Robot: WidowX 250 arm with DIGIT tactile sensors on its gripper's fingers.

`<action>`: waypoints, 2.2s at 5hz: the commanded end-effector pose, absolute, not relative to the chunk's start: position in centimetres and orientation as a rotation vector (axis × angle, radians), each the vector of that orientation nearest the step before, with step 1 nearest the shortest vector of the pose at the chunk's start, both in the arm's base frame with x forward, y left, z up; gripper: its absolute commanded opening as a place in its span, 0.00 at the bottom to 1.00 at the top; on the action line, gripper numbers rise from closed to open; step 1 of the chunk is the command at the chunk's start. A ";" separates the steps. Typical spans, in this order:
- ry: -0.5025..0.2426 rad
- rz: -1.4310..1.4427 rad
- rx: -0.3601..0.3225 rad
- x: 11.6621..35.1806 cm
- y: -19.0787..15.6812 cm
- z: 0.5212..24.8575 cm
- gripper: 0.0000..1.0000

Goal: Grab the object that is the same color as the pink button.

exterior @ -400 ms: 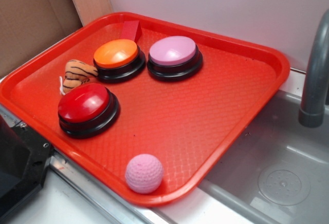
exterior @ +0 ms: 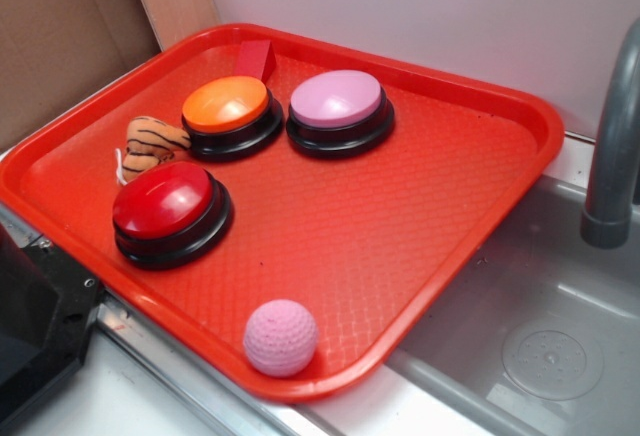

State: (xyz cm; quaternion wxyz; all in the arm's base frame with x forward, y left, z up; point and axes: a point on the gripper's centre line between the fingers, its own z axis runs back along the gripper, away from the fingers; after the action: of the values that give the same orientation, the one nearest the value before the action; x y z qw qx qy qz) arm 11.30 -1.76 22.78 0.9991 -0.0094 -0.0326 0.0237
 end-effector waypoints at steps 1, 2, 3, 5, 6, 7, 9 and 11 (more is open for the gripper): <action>-0.153 0.203 -0.036 12.2 -7.9 19.9 1.00; -0.133 0.238 -0.087 12.7 -10.2 17.8 1.00; -0.104 0.213 -0.160 13.1 -12.5 14.9 1.00; 0.050 0.058 -0.235 12.6 -16.4 9.1 1.00; 0.129 -0.016 -0.256 11.8 -16.8 7.0 1.00; 0.204 -0.084 -0.295 11.2 -17.1 5.1 1.00; 0.202 -0.053 -0.312 11.6 -17.5 3.5 0.82; 0.165 -0.037 -0.303 12.0 -16.8 5.2 0.00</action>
State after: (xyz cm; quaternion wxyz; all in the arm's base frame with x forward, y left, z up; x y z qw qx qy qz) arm 11.70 -16.05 3.50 0.9856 -0.1301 0.1076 -0.0120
